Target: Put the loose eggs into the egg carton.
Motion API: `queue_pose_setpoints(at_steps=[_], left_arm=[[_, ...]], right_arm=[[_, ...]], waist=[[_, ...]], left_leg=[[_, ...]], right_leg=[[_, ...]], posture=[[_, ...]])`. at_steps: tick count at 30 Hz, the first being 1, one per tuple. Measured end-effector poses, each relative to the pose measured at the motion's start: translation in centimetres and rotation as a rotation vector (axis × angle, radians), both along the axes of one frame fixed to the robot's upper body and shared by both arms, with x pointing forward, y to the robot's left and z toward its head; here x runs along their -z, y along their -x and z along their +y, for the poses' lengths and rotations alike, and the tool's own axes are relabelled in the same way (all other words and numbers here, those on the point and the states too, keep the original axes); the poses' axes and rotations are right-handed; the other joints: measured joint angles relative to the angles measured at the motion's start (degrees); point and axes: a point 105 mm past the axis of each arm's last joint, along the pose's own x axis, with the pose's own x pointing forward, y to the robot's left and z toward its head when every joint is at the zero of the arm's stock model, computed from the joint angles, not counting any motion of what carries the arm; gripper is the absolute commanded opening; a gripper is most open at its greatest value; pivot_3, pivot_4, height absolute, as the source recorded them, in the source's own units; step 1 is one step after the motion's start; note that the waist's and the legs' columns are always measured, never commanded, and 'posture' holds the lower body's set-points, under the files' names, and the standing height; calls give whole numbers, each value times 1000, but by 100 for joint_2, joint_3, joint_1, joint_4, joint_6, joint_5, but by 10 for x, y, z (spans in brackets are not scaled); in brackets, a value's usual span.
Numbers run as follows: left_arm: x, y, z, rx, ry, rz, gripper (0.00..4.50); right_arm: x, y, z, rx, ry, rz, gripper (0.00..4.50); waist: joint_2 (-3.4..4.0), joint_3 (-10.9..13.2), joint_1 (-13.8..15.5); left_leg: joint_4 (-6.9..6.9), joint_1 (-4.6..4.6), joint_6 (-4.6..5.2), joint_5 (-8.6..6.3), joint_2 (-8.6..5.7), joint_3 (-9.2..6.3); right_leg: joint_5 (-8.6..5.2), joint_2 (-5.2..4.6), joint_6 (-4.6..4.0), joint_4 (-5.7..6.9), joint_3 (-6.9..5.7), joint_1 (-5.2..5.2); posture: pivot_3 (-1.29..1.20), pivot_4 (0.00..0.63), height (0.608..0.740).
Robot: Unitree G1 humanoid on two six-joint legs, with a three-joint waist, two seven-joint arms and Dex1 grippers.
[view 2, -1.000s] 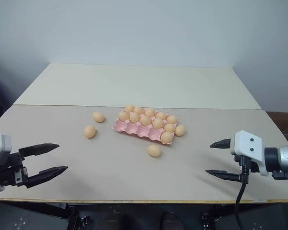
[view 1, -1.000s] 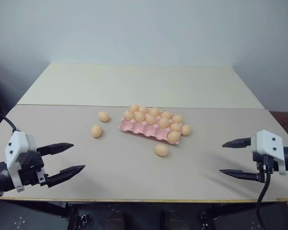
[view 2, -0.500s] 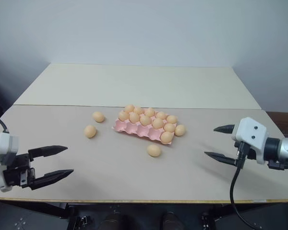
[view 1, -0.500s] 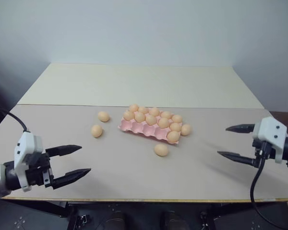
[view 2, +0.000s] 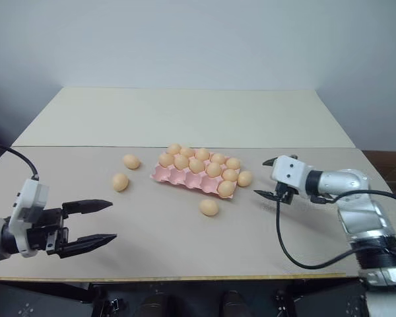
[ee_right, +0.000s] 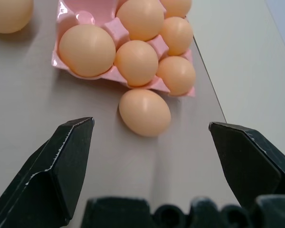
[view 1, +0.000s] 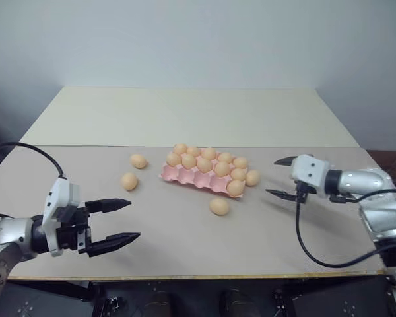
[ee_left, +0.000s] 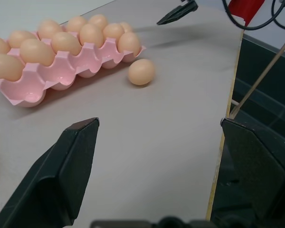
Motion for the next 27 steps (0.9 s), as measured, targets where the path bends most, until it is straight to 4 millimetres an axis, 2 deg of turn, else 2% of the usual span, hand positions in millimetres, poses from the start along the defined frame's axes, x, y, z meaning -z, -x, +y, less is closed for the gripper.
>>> queue_pose_setpoints(at_steps=[7, 15, 23, 26, 27], left_arm=[[3, -1, -4, 6, 15, 8, 4469], [3, -1, -6, 9, 12, -2, 4469], [4, 1, -7, 13, 12, 2, 4469], [4, 2, -8, 16, 10, 1, 4500], [4, 2, -8, 15, 10, 1, 4500]], right_arm=[[23, -18, 8, -35, 62, -4, 4500], [30, -41, 16, -25, 92, -51, 4500], [33, -48, 25, -36, 72, -51, 4500], [37, -48, 23, -34, 80, -31, 3923], [37, -48, 22, -34, 81, -26, 3597]], waist=[[0, 0, -35], [0, 0, -70], [1, 0, -69], [1, 0, -57], [1, 0, -57]], left_leg=[[2, 1, 0, 0, 0, 2], [1, 6, 0, 1, 12, 4], [1, 8, 0, 1, 17, 6], [0, 8, 0, 1, 17, 6], [1, 8, 0, 1, 17, 6]], right_leg=[[5, 0, -4, 0, 3, 1], [14, 14, -17, 3, 9, 0], [21, 19, -30, 4, 11, 0], [22, 19, -31, 4, 11, 0], [22, 19, -31, 4, 12, 0]], posture=[[0, 150, 740], [0, 150, 740], [0, 150, 740], [0, 150, 740], [0, 150, 740]])
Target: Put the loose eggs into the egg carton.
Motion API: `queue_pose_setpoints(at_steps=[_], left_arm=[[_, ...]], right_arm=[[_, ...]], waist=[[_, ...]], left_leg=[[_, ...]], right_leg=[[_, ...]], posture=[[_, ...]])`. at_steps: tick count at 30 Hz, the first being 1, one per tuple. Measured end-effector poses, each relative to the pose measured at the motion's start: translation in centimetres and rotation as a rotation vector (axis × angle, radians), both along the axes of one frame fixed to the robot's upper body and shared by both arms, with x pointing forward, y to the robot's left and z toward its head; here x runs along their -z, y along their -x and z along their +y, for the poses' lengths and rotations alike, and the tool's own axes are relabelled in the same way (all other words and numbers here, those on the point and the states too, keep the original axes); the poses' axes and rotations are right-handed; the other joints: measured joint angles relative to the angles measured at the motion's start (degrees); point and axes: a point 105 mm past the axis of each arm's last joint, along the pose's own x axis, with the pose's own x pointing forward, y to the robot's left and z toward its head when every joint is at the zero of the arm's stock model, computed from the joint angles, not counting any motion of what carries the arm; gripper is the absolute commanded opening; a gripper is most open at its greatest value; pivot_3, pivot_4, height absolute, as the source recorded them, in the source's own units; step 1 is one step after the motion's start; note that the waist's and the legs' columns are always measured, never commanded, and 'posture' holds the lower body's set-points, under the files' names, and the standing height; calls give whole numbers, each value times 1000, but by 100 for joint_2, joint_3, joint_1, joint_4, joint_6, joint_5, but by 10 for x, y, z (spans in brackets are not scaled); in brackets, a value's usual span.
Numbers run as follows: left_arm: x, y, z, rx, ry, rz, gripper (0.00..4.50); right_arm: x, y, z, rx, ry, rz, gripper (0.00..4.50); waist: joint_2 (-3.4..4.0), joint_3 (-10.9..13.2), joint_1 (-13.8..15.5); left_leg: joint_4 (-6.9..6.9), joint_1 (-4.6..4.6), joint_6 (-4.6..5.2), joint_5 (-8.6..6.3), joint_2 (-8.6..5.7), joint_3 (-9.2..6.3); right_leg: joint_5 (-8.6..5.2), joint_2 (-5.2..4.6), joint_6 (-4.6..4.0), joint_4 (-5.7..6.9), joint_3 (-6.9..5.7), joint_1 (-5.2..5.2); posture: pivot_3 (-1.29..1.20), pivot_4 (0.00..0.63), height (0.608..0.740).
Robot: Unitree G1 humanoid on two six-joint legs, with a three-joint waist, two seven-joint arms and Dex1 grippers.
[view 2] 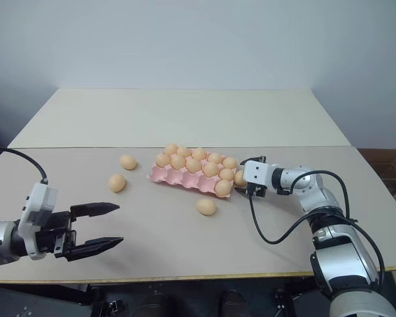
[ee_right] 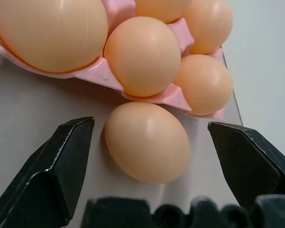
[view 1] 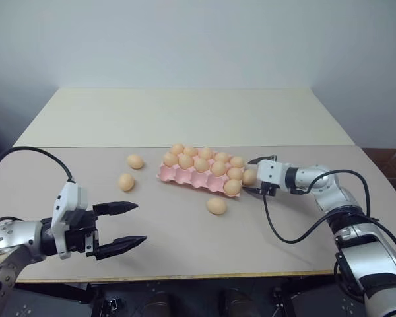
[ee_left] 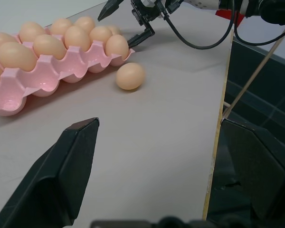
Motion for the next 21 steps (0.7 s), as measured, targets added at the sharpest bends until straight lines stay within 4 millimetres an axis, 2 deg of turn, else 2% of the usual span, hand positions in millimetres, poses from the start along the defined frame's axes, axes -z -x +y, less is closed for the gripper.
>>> queue_pose_setpoints(at_steps=[2, 16, 21], left_arm=[[0, 0, 0, -2, 0, 0, 4500], [0, -2, -4, 14, 0, -5, 4500], [1, -3, -3, 10, -6, -5, 4500]], right_arm=[[1, 0, -1, 1, 2, 6, 2934], [1, 0, -2, 11, -2, -3, 2934], [-2, 3, -12, 35, -6, -30, 2934]], waist=[[0, 0, -4], [0, 0, -6], [0, 0, 5]], left_leg=[[0, 0, 0, 0, 0, 1], [0, 6, 0, 0, 8, 3], [0, 5, 0, 0, 9, 5]], right_leg=[[0, 0, 0, 0, 1, 0], [0, 12, 0, 2, 10, 0], [0, 14, 1, 1, 11, -1]], posture=[[0, 150, 740], [0, 150, 740], [0, 150, 740]])
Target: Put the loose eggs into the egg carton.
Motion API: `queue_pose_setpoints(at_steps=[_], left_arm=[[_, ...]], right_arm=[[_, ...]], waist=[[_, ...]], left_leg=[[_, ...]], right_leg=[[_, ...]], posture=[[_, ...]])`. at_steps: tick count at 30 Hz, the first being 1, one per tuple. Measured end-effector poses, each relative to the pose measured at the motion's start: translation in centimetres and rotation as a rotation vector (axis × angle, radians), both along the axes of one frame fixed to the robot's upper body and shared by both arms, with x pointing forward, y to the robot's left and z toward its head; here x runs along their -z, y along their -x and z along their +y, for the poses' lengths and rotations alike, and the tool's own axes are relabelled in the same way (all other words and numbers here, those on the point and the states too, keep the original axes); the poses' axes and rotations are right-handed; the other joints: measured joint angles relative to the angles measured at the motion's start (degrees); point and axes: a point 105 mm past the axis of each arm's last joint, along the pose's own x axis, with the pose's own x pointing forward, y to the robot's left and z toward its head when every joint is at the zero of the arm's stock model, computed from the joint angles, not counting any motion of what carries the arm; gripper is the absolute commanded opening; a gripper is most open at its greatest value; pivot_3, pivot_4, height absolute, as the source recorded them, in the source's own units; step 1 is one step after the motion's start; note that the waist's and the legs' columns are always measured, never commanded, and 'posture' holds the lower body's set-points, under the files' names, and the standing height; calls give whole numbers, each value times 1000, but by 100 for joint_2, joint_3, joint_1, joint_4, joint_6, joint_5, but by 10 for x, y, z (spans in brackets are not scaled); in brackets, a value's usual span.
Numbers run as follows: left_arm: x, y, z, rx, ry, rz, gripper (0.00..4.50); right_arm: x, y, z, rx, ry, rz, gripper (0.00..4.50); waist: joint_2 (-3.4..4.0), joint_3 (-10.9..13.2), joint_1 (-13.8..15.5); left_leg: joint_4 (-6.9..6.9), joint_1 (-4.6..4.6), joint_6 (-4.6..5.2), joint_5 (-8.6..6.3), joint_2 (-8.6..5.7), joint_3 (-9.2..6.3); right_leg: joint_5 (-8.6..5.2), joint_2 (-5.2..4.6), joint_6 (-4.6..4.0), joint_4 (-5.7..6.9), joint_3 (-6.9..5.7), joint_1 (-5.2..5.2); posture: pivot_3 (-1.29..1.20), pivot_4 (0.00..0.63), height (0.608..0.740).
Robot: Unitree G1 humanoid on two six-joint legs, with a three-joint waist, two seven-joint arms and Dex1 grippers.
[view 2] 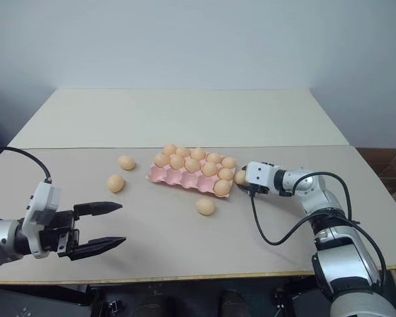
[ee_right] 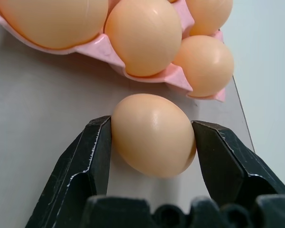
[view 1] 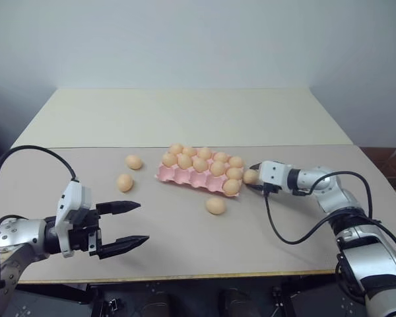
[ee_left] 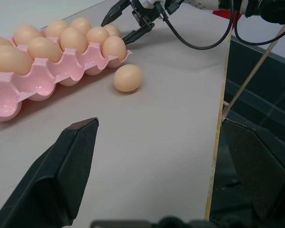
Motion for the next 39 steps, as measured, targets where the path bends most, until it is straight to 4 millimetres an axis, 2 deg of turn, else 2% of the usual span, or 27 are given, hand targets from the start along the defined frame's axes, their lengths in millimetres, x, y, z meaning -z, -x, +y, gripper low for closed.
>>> queue_pose_setpoints(at_steps=[6, 8, 11, 13, 16, 23, 30, 34, 37, 39], left_arm=[[0, -1, 1, -4, -11, -11, 4500], [-1, -2, 1, -4, -10, -16, 4500], [-1, -3, 1, -6, -8, -19, 4500], [-2, -4, 1, -4, -8, -22, 4500], [1, -4, -2, 3, -3, -15, 4500], [0, -7, -5, 2, 5, -23, 4500], [3, -6, -5, -11, 14, -16, 4500], [5, -3, -7, -13, 14, -14, 4500], [5, -3, -7, -16, 13, -14, 4500], [7, -3, -6, -24, 12, -11, 4500]], right_arm=[[-25, 5, -21, 56, 62, -133, 2934], [-40, 6, -16, 57, 57, -190, 2934], [-68, 14, 6, 23, -50, -241, 2934], [-89, 25, 32, -45, -167, -246, 2934], [-100, 41, 61, -133, -253, -210, 2934], [-65, 59, 110, -243, -288, -45, 2934], [-37, 51, 113, -216, -209, -9, 2934], [-32, 45, 118, -219, -207, -14, 2934], [-34, 39, 118, -213, -199, -39, 3477], [-32, 36, 116, -208, -196, -43, 4185]], waist=[[0, 0, 5], [0, 0, -18], [0, 0, -51], [0, 0, -47], [0, 0, -4], [-1, -1, 18], [-2, -1, 10], [-2, -1, -7], [-2, -1, -3], [-2, -1, -3]], left_leg=[[0, 2, 0, 0, 1, 6], [0, 6, 0, 0, 9, 13], [-1, 14, 0, 0, 22, 17], [-3, 20, 0, 0, 27, 17], [-1, 20, 0, 0, 27, 20], [3, 11, 0, 0, 24, 33], [2, 12, -1, 0, 24, 36], [1, 14, -1, 0, 25, 36], [1, 14, -1, 0, 25, 37], [1, 13, -1, 0, 25, 38]], right_leg=[[-6, 0, 10, 1, 5, -3], [-5, 11, 9, 2, 19, -6], [0, 33, 6, 7, 40, -11], [1, 38, 3, 15, 40, -12], [2, 36, 0, 16, 39, -12], [8, 32, 2, 4, 50, -17], [8, 33, 1, 4, 52, -20], [9, 36, 0, 6, 55, -22], [9, 36, 0, 5, 57, -22], [9, 35, 0, 4, 57, -22]], posture=[[0, 150, 740], [0, 150, 740], [0, 150, 740], [0, 150, 740], [0, 150, 740], [0, 150, 740], [0, 150, 740], [0, 150, 740], [0, 150, 740], [0, 150, 740]])
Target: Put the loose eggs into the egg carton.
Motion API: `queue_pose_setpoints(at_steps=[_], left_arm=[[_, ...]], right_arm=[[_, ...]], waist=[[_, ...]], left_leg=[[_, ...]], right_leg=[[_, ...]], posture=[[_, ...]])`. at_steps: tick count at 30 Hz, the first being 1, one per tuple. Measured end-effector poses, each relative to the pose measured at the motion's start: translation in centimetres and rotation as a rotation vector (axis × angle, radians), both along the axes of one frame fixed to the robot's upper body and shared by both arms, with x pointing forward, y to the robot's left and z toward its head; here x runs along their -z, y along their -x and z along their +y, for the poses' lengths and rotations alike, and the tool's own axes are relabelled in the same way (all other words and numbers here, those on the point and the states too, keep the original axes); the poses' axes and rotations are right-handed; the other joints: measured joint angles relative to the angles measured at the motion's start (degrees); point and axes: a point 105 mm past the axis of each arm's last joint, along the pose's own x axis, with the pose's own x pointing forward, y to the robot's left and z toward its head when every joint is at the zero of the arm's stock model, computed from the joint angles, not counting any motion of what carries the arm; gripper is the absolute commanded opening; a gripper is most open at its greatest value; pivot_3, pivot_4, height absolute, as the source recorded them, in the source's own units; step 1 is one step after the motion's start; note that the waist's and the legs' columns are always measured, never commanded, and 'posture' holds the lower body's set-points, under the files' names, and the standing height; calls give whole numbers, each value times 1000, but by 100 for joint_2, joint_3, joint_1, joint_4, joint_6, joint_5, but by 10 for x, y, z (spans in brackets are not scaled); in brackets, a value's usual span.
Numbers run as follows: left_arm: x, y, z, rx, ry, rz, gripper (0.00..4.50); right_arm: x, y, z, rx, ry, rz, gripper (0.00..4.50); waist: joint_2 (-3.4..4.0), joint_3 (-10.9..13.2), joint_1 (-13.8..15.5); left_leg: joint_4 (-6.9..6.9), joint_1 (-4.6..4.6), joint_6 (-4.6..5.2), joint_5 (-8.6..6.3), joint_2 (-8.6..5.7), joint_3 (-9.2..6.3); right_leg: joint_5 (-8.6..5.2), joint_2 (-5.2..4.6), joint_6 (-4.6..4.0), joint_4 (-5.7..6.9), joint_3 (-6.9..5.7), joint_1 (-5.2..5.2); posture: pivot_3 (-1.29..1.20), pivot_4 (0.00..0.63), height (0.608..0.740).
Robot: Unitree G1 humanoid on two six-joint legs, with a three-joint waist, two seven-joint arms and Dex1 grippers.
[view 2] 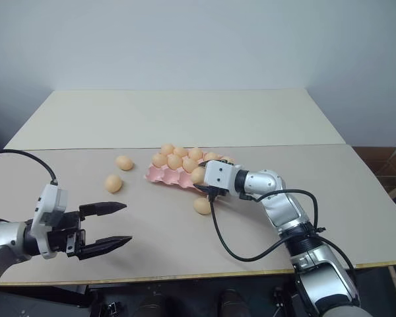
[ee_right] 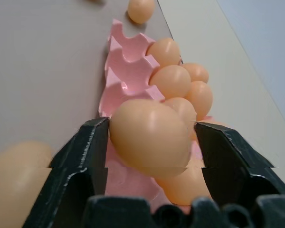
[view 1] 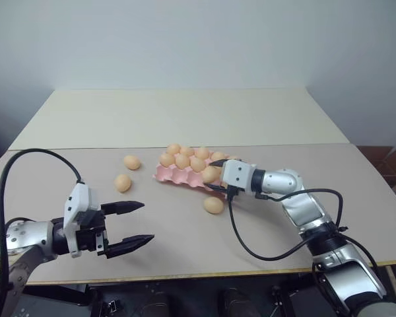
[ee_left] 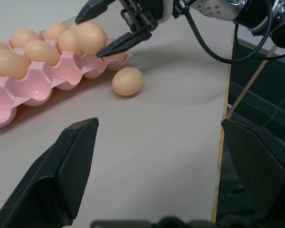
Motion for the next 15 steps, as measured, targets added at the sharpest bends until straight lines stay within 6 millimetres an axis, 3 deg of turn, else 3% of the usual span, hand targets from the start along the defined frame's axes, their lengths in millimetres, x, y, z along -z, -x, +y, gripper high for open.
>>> queue_pose_setpoints(at_steps=[2, 9, 15], left_arm=[[1, 0, 0, -4, 0, 2, 4500], [1, 0, 0, -9, 1, -1, 4500], [-3, -1, -2, 6, 2, -26, 4500]], right_arm=[[3, -1, -1, 3, 1, 5, 4480], [-1, 3, -3, -3, 9, -23, 4480], [-28, 32, -29, -6, -63, 22, 4480]], waist=[[0, 0, 3], [0, 0, 12], [0, 0, 50]], left_leg=[[-1, -1, 0, 0, 0, 1], [-1, 0, 0, 0, 0, 1], [-3, -7, -2, -1, 0, 3]], right_leg=[[1, 0, 0, -1, 1, 0], [1, -1, 0, -1, 1, -1], [1, -3, 2, -10, 0, -1]], posture=[[0, 150, 740], [0, 150, 740], [0, 150, 740]])
